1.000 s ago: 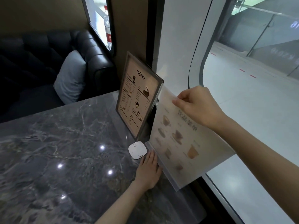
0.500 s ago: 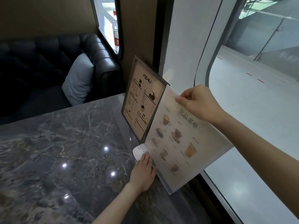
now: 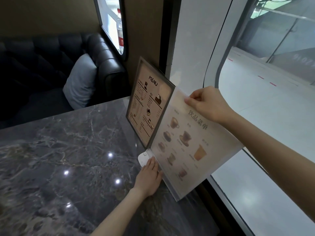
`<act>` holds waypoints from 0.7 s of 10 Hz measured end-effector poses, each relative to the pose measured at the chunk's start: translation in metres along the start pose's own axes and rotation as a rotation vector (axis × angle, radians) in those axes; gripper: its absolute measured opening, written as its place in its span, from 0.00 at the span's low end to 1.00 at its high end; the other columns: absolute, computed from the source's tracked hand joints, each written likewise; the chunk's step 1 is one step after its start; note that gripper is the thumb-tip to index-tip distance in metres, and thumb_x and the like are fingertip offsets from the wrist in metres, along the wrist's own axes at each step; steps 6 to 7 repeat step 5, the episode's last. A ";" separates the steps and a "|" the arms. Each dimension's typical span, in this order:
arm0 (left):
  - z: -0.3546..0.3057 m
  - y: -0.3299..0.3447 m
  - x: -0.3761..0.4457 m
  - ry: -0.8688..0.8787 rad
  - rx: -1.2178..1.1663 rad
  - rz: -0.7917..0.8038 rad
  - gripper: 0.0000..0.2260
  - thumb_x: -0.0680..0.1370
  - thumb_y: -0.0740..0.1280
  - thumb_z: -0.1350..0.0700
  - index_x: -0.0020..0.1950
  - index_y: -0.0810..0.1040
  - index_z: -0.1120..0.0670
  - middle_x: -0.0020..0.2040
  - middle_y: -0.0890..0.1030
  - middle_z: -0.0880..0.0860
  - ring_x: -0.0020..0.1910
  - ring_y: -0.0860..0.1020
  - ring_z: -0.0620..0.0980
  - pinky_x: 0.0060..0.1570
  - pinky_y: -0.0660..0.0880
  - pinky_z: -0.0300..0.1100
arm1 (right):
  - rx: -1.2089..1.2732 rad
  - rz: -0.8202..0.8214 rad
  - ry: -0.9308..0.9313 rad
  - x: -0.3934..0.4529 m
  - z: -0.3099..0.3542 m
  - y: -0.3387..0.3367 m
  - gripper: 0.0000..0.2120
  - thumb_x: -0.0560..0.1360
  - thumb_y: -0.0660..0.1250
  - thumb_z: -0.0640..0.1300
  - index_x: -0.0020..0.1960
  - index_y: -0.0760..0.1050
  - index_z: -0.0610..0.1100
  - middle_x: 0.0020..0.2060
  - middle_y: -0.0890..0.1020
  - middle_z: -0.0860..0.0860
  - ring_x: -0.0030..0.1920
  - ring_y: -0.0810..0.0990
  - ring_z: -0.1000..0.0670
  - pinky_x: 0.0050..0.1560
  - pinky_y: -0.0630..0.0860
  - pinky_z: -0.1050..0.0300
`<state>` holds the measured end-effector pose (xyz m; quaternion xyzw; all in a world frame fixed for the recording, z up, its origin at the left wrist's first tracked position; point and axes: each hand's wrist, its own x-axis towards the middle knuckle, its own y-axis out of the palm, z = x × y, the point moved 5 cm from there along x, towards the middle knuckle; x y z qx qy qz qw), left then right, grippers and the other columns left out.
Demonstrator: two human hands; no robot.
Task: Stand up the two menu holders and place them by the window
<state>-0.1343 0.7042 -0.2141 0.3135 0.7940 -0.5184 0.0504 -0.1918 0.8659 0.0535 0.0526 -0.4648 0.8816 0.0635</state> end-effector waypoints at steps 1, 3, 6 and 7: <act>-0.002 -0.004 0.001 0.001 -0.010 -0.007 0.26 0.82 0.46 0.47 0.76 0.46 0.59 0.78 0.46 0.55 0.77 0.45 0.50 0.75 0.45 0.43 | -0.039 0.021 -0.025 0.000 0.001 -0.001 0.15 0.76 0.62 0.48 0.48 0.79 0.37 0.38 0.80 0.44 0.35 0.75 0.51 0.34 0.68 0.66; -0.004 -0.024 -0.003 -0.013 -0.066 -0.091 0.23 0.82 0.49 0.49 0.74 0.59 0.58 0.77 0.59 0.55 0.75 0.58 0.52 0.71 0.57 0.44 | -0.108 0.045 -0.124 -0.004 0.016 -0.004 0.19 0.76 0.62 0.48 0.62 0.70 0.39 0.55 0.80 0.42 0.53 0.78 0.46 0.54 0.75 0.53; 0.006 -0.066 -0.017 -0.055 -0.207 -0.308 0.18 0.81 0.53 0.51 0.53 0.77 0.60 0.56 0.80 0.61 0.55 0.77 0.59 0.51 0.72 0.49 | -0.319 -0.196 -0.251 -0.014 0.048 0.004 0.16 0.77 0.59 0.46 0.62 0.69 0.41 0.57 0.78 0.43 0.56 0.76 0.45 0.54 0.75 0.49; 0.006 -0.066 -0.017 -0.055 -0.207 -0.308 0.18 0.81 0.53 0.51 0.53 0.77 0.60 0.56 0.80 0.61 0.55 0.77 0.59 0.51 0.72 0.49 | -0.319 -0.196 -0.251 -0.014 0.048 0.004 0.16 0.77 0.59 0.46 0.62 0.69 0.41 0.57 0.78 0.43 0.56 0.76 0.45 0.54 0.75 0.49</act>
